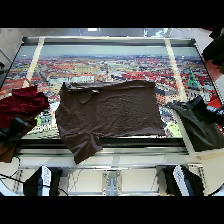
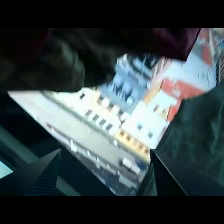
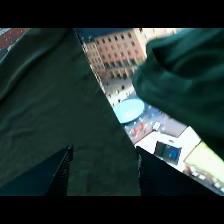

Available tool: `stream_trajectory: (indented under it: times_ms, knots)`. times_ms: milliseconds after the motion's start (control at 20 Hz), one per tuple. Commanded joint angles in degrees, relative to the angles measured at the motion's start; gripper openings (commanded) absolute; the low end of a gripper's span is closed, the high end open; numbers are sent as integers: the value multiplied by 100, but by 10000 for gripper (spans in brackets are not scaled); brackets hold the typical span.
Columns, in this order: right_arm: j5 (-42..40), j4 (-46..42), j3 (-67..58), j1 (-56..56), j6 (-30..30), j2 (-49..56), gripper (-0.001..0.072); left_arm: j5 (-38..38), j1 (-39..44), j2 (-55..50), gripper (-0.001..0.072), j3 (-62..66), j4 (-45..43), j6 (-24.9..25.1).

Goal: Fold the shirts.

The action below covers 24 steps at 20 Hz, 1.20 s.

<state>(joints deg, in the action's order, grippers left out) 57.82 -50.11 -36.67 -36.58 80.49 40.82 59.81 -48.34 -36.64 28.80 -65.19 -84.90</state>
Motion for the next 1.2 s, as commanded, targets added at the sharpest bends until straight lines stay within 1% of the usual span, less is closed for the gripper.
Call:
stream_trajectory:
  times_ms: [0, 50, 100, 150, 200, 300, 350, 450, 600, 650, 750, 950, 1000, 1050, 1100, 1150]
  knots:
    - [638, 1836, 1617, -1082, -1279, -297, 428, 710, -841, -330, 598, -909, 1488, 1298]
    - [1014, 1801, 1502, -1333, -1440, -90, 439, 719, -850, -632, 599, -909, 1665, 1517]
    - [1174, 1692, 1399, -1510, -1530, 68, 448, 748, -787, -931, 599, -909, 1827, 1687]
    - [1241, 1416, 1300, -1600, -1550, 210, 448, 745, -656, -1257, 599, -909, 1878, 1851]
    - [1285, 1095, 1233, -1598, -1547, 306, 448, 732, -452, -1578, 599, -909, 1875, 1882]
    - [1314, 752, 1220, -1589, -1550, 350, 447, 599, 35, -2068, 593, -898, 1878, 2129]
    - [1316, 723, 1220, -1589, -1550, 343, 447, 490, 278, -2271, 575, -892, 1878, 2131]
    - [1322, 807, 1217, -1589, -1547, 341, 447, 291, 560, -2514, 575, -883, 1878, 2129]
    - [1322, 831, 1220, -1589, -1550, 341, 447, 205, 651, -2586, 575, -826, 2124, 2133]
    - [1322, 831, 1220, -1589, -1547, 341, 447, 201, 664, -2597, 571, -820, 2238, 2205]
    - [1318, 831, 1217, -1589, -1547, 341, 447, 256, 846, -2675, 484, -822, 2168, 2218]
    - [1314, 828, 1213, -1589, -1550, 341, 447, 240, 1572, -2983, 477, -820, 2223, 2212]
    - [1316, 826, 1213, -1589, -1550, 341, 447, 203, 1784, -3082, 442, -820, 2245, 2212]
    - [1333, 813, 1213, -1589, -1547, 341, 446, 133, 1950, -3158, 320, -820, 2271, 2212]
    - [1384, 785, 1215, -1589, -1545, 341, 446, 57, 2063, -3202, 167, -820, 2361, 2214]
    - [1532, 713, 1220, -1589, -1523, 341, 446, -50, 2087, -3195, 36, -820, 2494, 2216]
